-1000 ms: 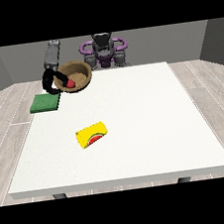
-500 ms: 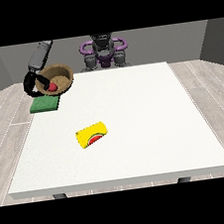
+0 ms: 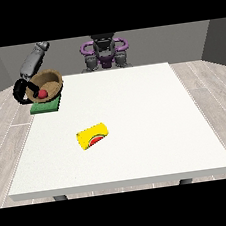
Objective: Pick the cup and pour the ball into the bowl, then pick the bowl and place it on the pad
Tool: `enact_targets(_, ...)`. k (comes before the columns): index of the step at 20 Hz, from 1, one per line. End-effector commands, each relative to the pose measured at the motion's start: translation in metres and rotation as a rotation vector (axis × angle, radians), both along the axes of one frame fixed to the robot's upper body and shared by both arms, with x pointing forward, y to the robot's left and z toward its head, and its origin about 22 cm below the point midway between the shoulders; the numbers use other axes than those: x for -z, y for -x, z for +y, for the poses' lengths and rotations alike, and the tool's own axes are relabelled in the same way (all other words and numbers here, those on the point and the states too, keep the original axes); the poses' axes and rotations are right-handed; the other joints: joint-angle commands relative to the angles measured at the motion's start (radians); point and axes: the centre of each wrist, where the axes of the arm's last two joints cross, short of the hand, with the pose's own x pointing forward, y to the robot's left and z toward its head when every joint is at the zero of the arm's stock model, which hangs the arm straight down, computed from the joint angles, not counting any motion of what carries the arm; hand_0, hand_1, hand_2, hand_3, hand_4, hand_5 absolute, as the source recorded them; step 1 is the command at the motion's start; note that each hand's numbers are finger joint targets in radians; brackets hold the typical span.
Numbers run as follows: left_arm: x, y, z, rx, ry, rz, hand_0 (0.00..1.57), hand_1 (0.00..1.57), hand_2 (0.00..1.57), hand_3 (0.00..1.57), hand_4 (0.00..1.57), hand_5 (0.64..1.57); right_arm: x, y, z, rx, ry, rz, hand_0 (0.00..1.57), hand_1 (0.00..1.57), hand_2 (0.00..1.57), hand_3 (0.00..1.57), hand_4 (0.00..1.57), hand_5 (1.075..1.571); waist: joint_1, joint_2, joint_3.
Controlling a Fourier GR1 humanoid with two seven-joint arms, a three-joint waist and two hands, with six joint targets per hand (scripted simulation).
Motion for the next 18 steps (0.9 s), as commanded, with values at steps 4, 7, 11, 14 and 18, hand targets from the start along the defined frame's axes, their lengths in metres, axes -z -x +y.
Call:
enact_targets(4, -0.042, 0.021, -0.012, 0.052, -0.025, -0.101, 0.00, 0.00, 0.00, 0.00, 0.00, 1.538, -0.010, 0.014, -0.045, 0.061, 0.022, -0.089, 1.57, 1.57, 1.57, 0.21, 1.28, 1.554, 0.051, 0.091, 0.0009)
enact_targets(7, -0.037, 0.019, -0.016, 0.068, -0.003, -0.085, 0.00, 0.00, 0.00, 0.00, 0.00, 1.531, -0.019, 0.022, -0.063, 0.071, 0.012, -0.070, 1.57, 1.57, 1.57, 0.59, 1.27, 1.563, 0.037, 0.082, 0.0002)
enact_targets(11, -0.003, 0.001, -0.026, 0.058, 0.002, 0.009, 0.00, 0.00, 0.00, 0.00, 0.00, 1.532, -0.021, 0.021, -0.063, 0.041, 0.016, 0.016, 1.57, 1.57, 1.57, 0.89, 1.26, 1.566, 0.038, -0.020, -0.0009)
enact_targets(14, -0.024, 0.017, 0.002, 0.016, 0.012, 0.010, 0.00, 0.00, 0.00, 0.00, 0.00, 1.532, -0.034, 0.012, -0.051, 0.018, 0.074, 0.014, 1.57, 1.57, 1.57, 1.03, 1.23, 1.569, 0.011, -0.025, -0.0020)
enact_targets(18, -0.001, 0.003, -0.006, 0.022, -0.007, 0.042, 0.00, 0.00, 0.00, 0.00, 0.00, 1.530, -0.017, 0.001, -0.027, 0.012, 0.105, 0.049, 1.57, 1.57, 1.57, 1.29, 1.23, 1.571, 0.029, -0.049, -0.0018)
